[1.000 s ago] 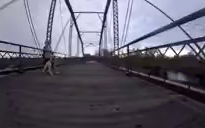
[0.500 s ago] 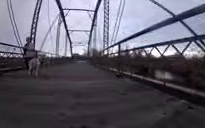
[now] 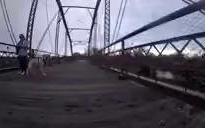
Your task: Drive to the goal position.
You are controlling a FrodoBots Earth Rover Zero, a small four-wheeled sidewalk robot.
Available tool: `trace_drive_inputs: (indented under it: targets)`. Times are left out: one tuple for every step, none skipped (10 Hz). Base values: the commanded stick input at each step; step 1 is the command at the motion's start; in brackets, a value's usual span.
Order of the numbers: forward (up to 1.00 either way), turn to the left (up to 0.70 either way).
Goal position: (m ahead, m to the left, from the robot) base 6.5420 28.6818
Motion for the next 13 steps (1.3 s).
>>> trace_drive_inputs:
  targets:
    - [1.00, -0.13]
    - [1.00, 0.00]
    - [1.00, 0.00]
    - [1.00, 0.00]
    - [1.00, 0.00]
    - [1.00, 0.00]
    - [1.00, 0.00]
    - [0.99, 0.05]
    - [0.97, 0.32]
    - [0.94, 0.37]
    - [0.67, 0.28]
    - [0.04, 0.20]
    - [0.00, 0.99]
